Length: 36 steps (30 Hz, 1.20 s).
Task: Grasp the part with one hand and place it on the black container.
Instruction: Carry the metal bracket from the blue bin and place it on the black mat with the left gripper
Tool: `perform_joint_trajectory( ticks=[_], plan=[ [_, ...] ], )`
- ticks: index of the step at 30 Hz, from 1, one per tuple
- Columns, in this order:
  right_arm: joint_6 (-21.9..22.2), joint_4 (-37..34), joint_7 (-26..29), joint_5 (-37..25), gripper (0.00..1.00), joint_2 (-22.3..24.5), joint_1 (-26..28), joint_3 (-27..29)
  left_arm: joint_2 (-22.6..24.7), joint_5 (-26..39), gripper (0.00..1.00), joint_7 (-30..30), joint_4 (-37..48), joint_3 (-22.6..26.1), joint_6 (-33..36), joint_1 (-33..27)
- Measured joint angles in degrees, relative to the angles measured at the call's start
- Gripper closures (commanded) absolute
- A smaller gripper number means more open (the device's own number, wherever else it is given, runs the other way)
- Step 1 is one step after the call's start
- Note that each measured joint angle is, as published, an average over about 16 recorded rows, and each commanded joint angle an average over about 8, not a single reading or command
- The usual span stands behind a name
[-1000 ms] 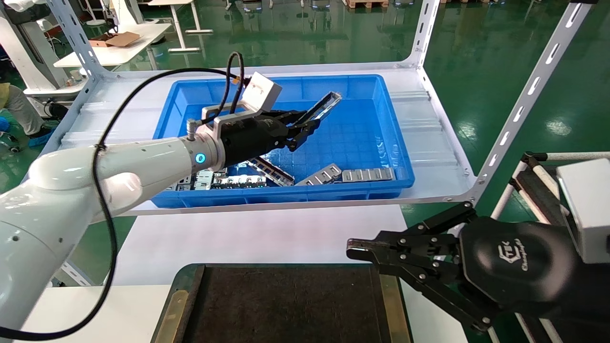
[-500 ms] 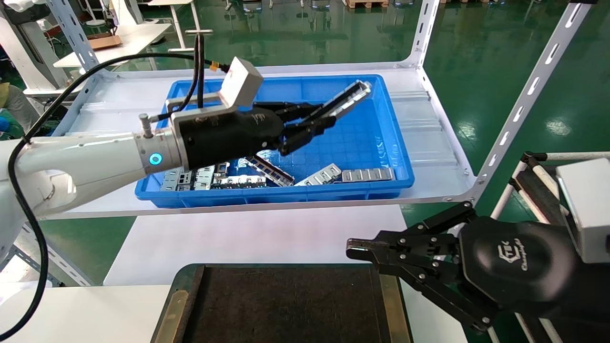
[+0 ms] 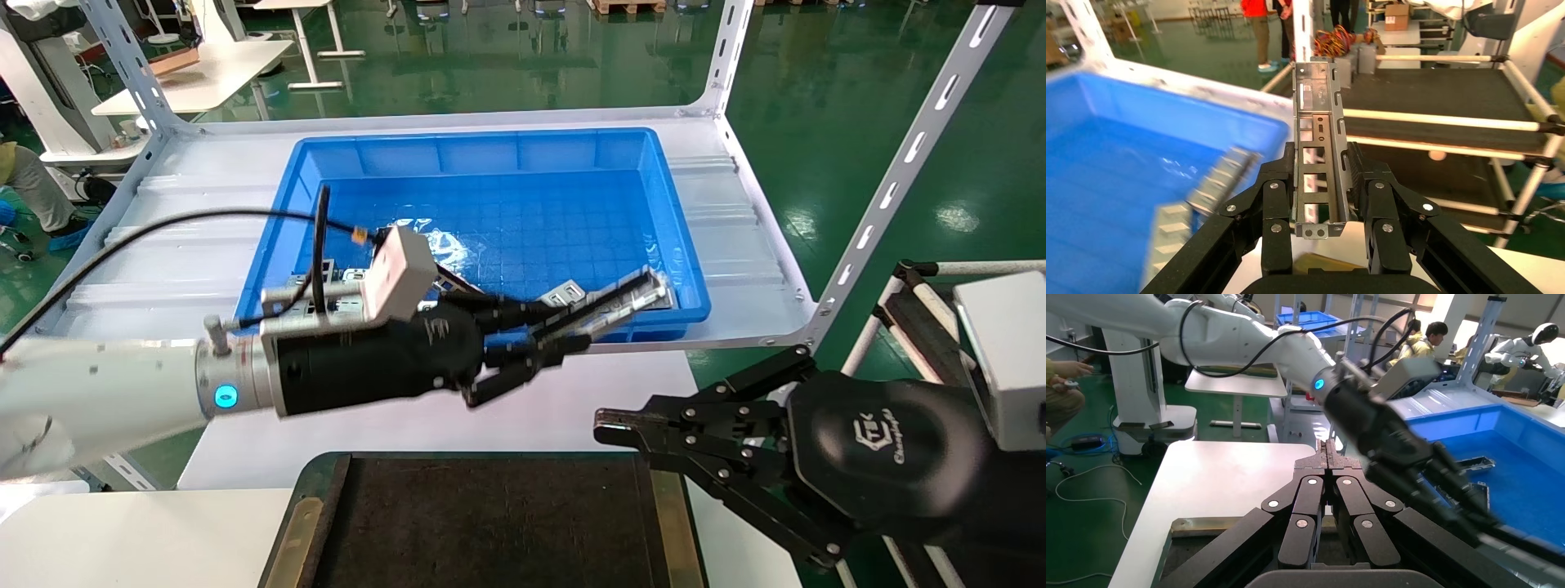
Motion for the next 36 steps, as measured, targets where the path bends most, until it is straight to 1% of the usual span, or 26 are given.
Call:
perform_joint_trajectory(
  ticks=[5,10,14,18,22,26,36],
  plan=[
    [0.0,0.0,0.0,0.0,1.00,0.0,0.0,0.0,-3.6,0.3,1.00,-3.1,-9.3,0.9,-4.5,6.1],
    [0.0,0.0,0.0,0.0,1.00,0.0,0.0,0.0,-6.3,1.0,1.00,-6.2,-16.8,2.2,-10.0,12.0],
    [0.0,0.0,0.0,0.0,1.00,0.0,0.0,0.0,-7.5,1.7,1.00,-8.5,-20.7,3.4,-14.6,16.3],
    [0.0,0.0,0.0,0.0,1.00,0.0,0.0,0.0,-7.8,2.4,1.00,-10.4,-22.9,4.5,-19.7,20.1],
    [0.0,0.0,0.0,0.0,1.00,0.0,0.0,0.0,-7.1,3.2,1.00,-12.1,-23.6,5.4,-25.3,23.2],
    [0.0,0.0,0.0,0.0,1.00,0.0,0.0,0.0,-5.5,3.8,1.00,-13.6,-23.0,6.1,-31.2,25.7],
    [0.0,0.0,0.0,0.0,1.00,0.0,0.0,0.0,1.7,4.1,1.00,-17.0,-18.2,7.2,-45.6,29.4]
  ],
)
